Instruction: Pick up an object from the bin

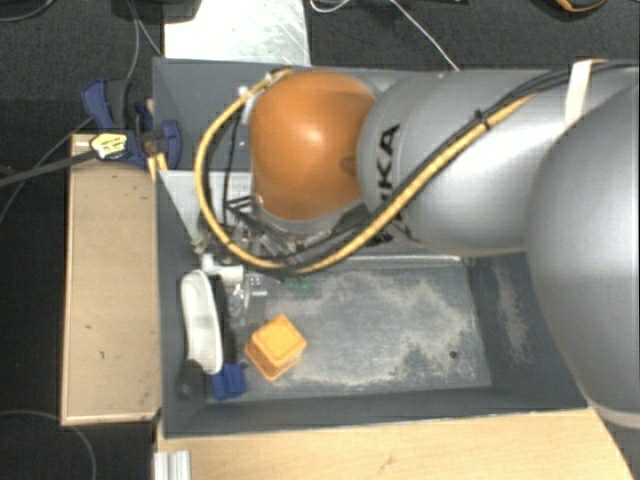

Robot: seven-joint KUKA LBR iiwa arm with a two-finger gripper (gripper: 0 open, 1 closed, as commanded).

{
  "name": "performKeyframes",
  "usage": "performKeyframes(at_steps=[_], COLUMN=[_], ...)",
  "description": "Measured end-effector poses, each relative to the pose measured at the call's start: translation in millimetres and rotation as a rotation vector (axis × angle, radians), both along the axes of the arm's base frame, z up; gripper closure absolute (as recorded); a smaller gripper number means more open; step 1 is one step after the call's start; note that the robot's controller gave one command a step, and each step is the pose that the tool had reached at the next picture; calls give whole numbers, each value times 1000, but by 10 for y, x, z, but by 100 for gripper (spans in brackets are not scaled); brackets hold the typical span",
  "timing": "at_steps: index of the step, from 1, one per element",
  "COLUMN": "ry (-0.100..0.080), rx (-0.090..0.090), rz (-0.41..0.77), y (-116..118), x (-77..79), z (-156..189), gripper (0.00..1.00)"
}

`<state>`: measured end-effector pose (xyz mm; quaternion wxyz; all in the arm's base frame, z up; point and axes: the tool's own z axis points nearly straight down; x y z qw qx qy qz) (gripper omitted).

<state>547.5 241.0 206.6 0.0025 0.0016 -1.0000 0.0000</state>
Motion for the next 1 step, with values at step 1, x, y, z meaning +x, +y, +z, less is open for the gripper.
performKeyframes(at_steps=[1], ry=[-8], rx=[2], rz=[-6], y=[-15], x=[21], z=[48], gripper=[0])
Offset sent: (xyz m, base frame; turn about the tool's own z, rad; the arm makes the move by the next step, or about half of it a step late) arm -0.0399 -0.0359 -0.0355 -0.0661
